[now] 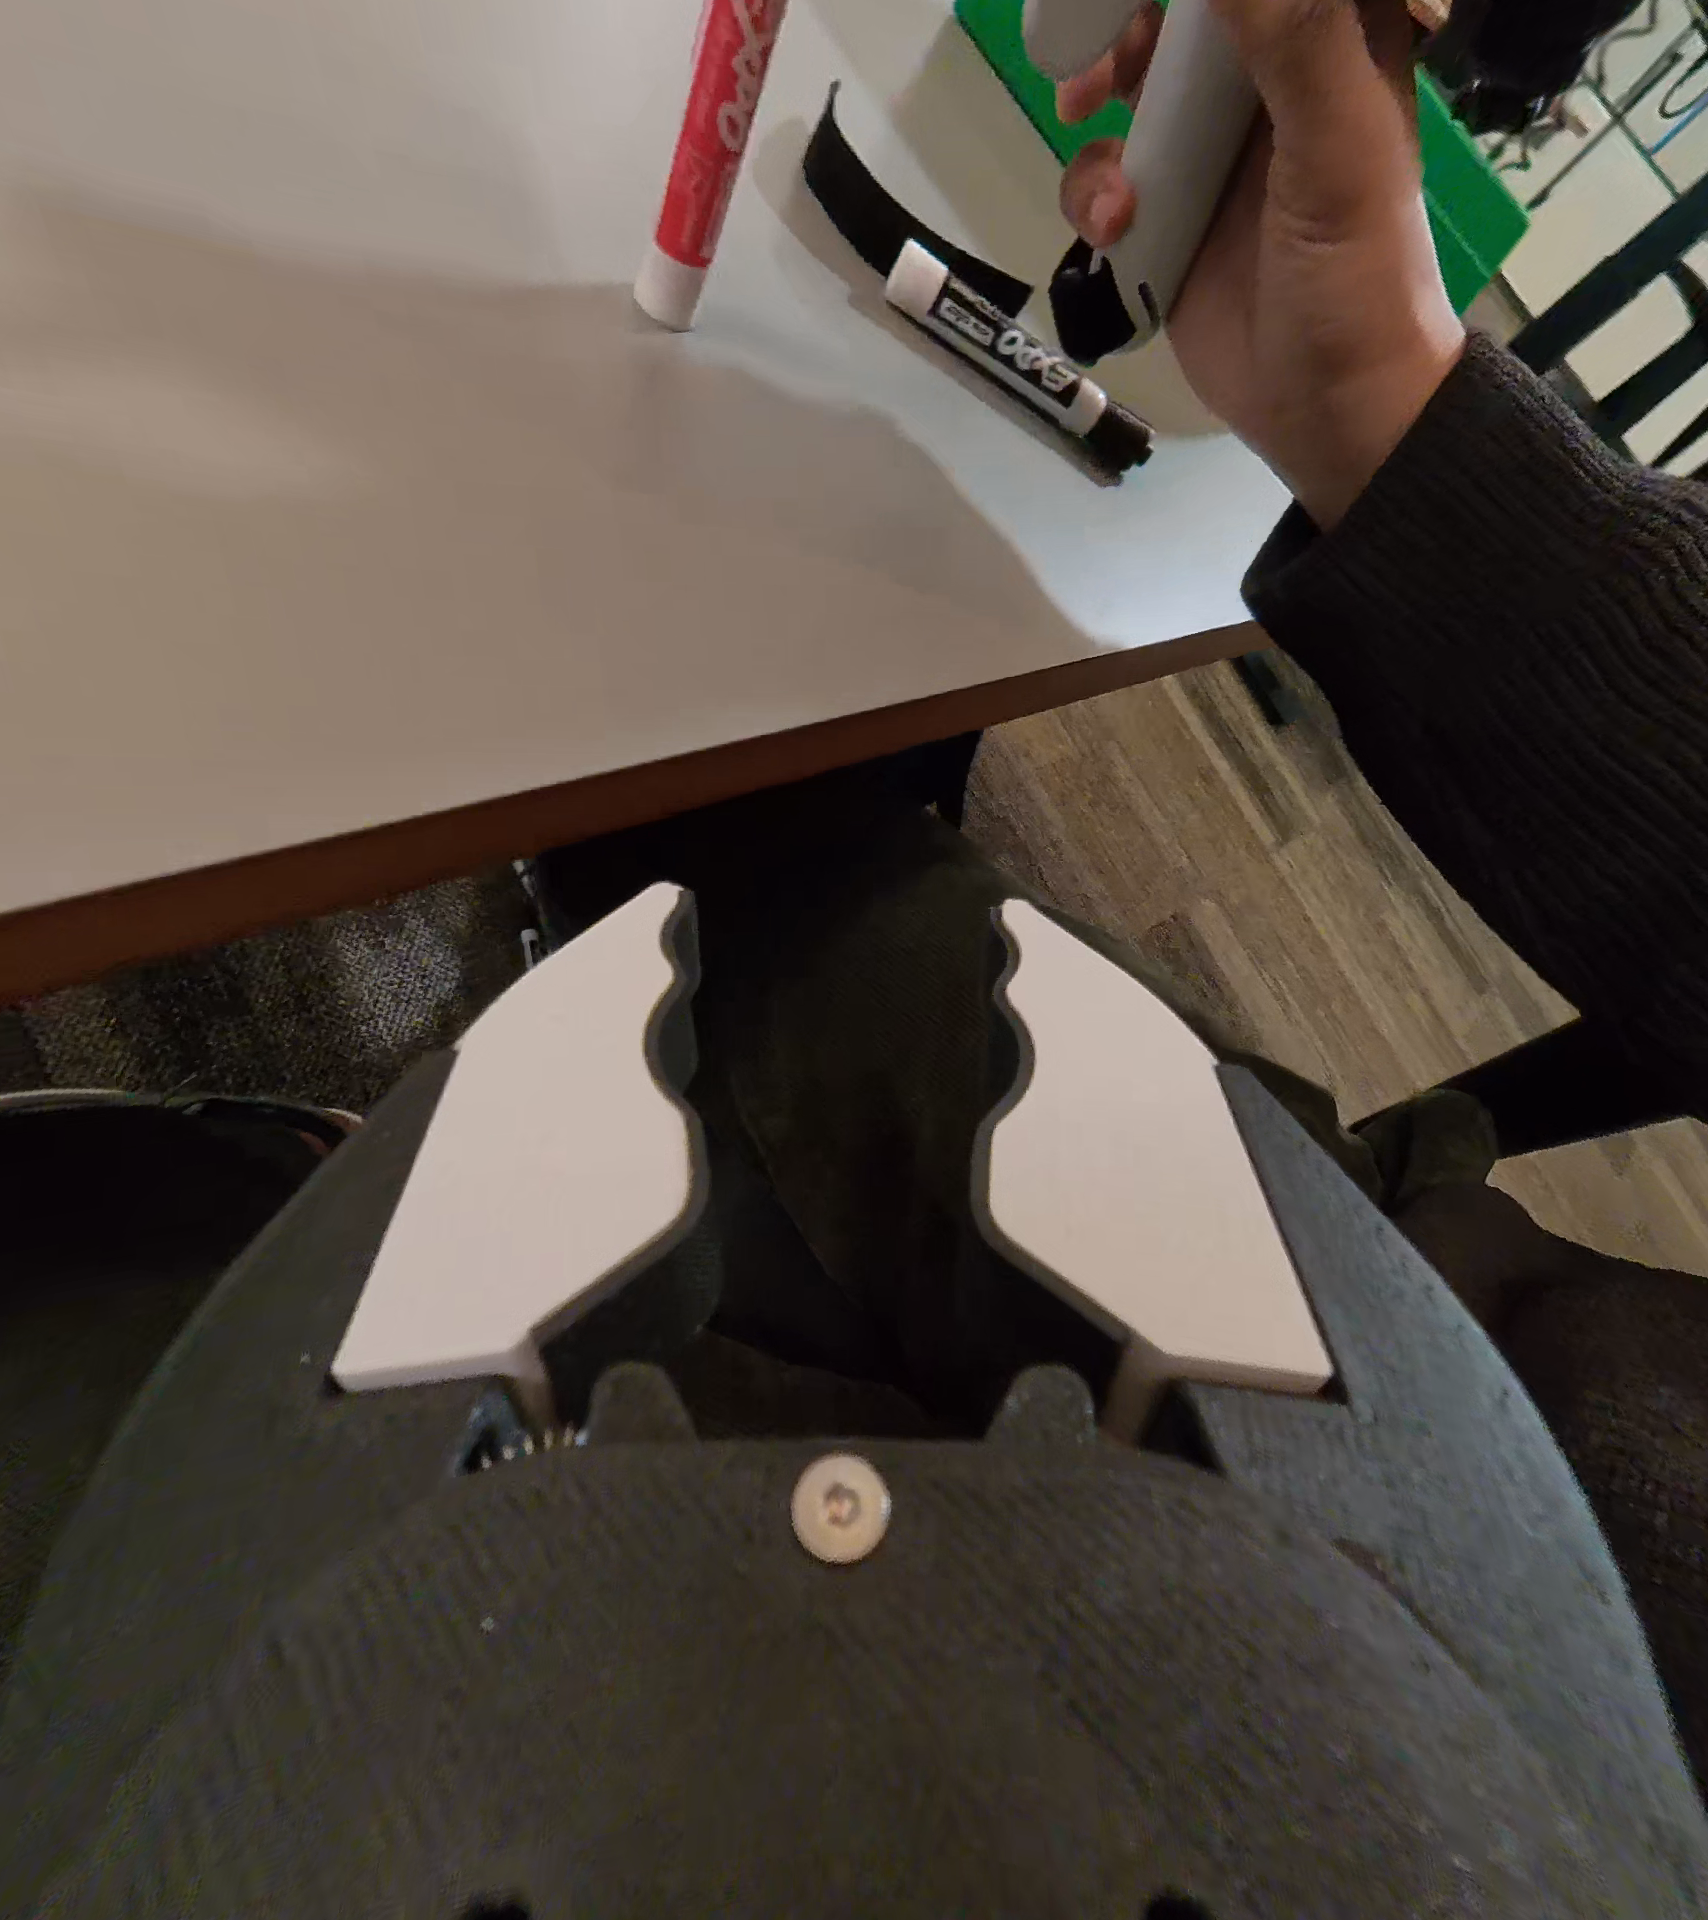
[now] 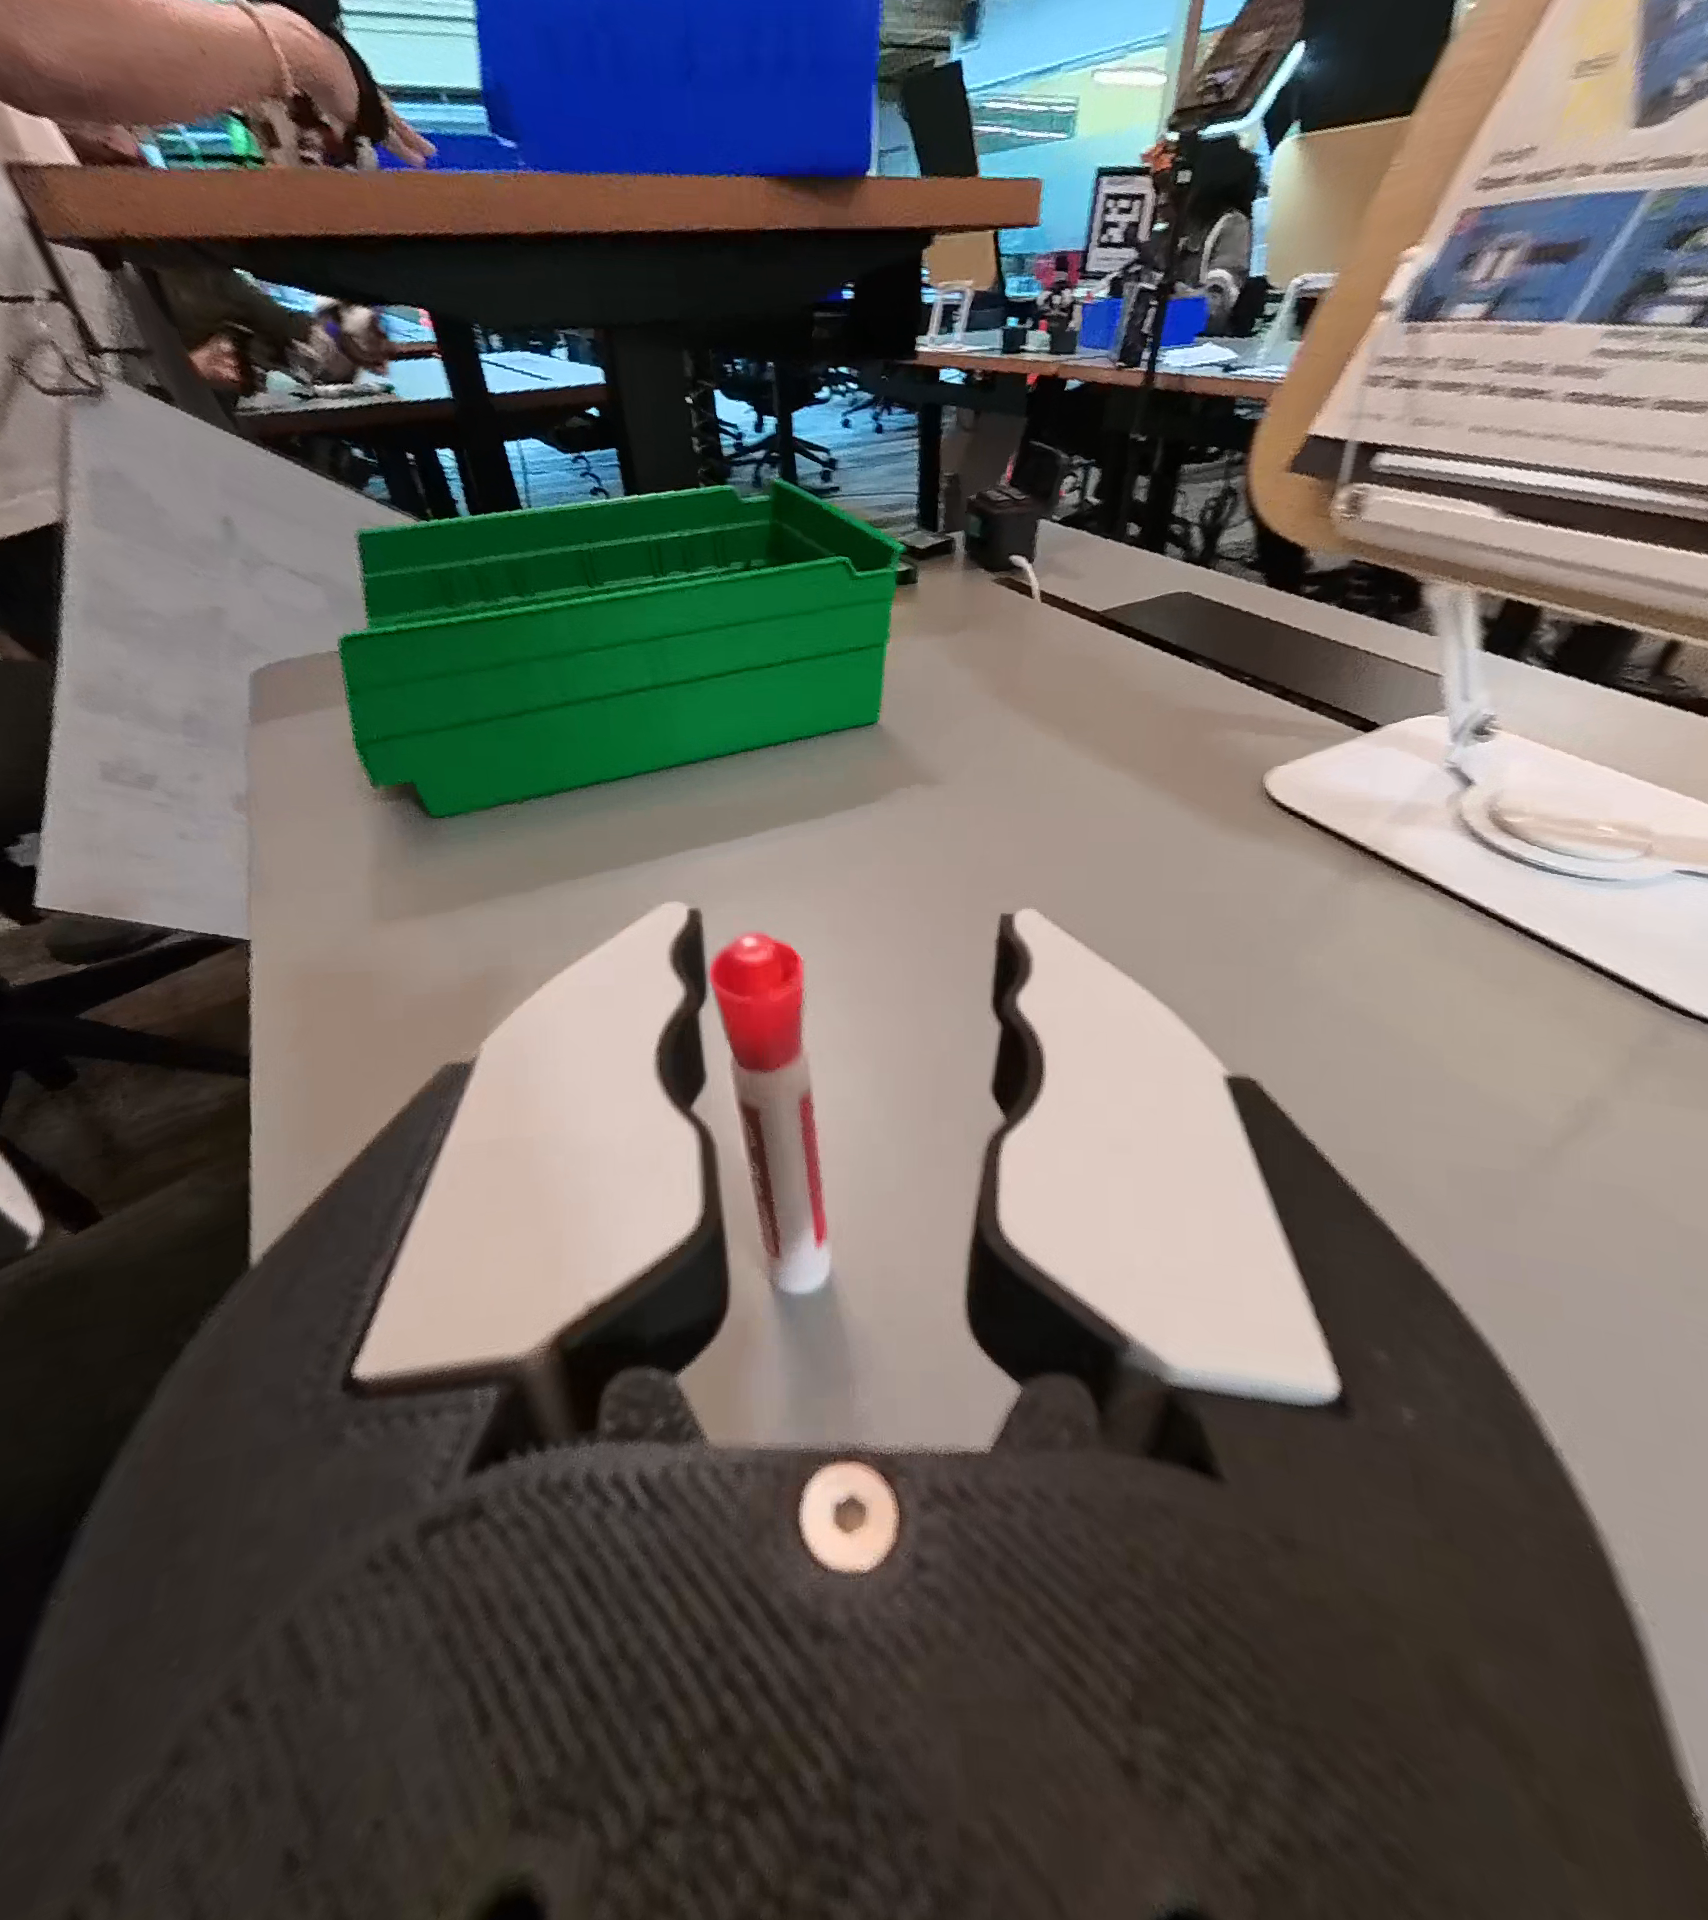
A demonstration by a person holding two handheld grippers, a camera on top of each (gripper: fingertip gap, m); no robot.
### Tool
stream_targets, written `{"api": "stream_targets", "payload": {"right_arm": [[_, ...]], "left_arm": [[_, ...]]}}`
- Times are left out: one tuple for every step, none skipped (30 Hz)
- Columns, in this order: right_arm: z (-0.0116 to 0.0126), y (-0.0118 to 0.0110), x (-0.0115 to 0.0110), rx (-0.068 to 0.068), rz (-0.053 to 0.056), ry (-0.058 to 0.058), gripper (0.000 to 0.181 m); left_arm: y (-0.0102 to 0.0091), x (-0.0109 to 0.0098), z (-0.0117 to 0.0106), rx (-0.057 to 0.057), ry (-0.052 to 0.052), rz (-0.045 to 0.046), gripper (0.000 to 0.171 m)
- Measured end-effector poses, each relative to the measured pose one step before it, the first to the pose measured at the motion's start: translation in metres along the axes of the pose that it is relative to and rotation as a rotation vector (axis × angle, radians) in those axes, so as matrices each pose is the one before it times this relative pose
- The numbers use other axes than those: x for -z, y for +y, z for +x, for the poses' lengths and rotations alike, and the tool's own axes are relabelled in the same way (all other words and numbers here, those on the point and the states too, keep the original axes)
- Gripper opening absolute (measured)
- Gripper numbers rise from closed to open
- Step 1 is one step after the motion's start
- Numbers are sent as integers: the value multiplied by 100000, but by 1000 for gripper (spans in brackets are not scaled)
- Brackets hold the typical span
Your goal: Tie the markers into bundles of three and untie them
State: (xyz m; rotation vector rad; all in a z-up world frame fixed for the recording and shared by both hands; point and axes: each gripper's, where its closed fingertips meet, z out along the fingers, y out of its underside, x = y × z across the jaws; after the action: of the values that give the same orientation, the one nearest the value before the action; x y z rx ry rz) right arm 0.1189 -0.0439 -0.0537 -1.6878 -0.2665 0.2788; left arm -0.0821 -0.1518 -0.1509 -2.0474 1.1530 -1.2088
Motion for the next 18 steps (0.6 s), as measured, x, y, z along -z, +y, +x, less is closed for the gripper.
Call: {"api": "stream_targets", "payload": {"right_arm": [[483, 146, 703, 613, -666, 2309, 54], [541, 187, 756, 404, -736, 2491, 54], [646, 263, 778, 123, -1119, 3005, 52], [776, 406, 810, -36, -1961, 3589, 48], [831, 554, 811, -45, -2848, 3681, 43], [825, 727, 789, -336, -3704, 3408, 37], [753, 878, 716, -937, -4364, 2567, 31], [586, 988, 614, -1538, -4516, 1381, 26], [455, 1035, 525, -1908, -4549, 372, 25], [383, 1039, 453, -1892, -4476, 93, 23], [364, 983, 397, -1744, -4176, 245, 22], [223, 902, 325, -1546, -3816, -424, 23], [90, 800, 257, -1153, -3213, -1033, 23], [-16, 830, 182, -1271, -3481, -1428, 24], [-205, 916, 74, -1994, -4035, -2688, 24], [-388, 882, -11, -2610, -3471, -3865, 26], [-336, 799, -50, -2644, -2527, -3185, 28], [-97, 771, -29, -1924, -2263, -1177, 30]], "left_arm": [[-131, -338, 276, -680, 1348, -612, 54], [-125, -368, 290, -768, 1405, -646, 54], [-126, -405, 310, -845, 1440, -756, 54], [-99, -432, 313, -917, 1459, -907, 54], [-86, -445, 320, -1013, 1413, -1011, 54], [-85, -442, 308, -1093, 1312, -968, 55], [-71, -447, 312, -1092, 1319, -1000, 55], [-60, -440, 306, -1019, 1344, -1050, 54], [-69, -419, 294, -974, 1222, -950, 54], [-60, -382, 265, -958, 1091, -880, 54], [-51, -351, 237, -935, 940, -839, 54], [-44, -303, 195, -883, 800, -759, 54], [-73, -258, 191, -766, 726, -565, 54], [-102, -228, 191, -570, 829, -353, 54], [-160, -205, 199, -344, 973, -132, 54], [-197, -192, 196, -177, 1052, 80, 54], [-212, -188, 203, -143, 1137, 110, 54], [-207, -192, 192, -252, 1130, 34, 54]]}}
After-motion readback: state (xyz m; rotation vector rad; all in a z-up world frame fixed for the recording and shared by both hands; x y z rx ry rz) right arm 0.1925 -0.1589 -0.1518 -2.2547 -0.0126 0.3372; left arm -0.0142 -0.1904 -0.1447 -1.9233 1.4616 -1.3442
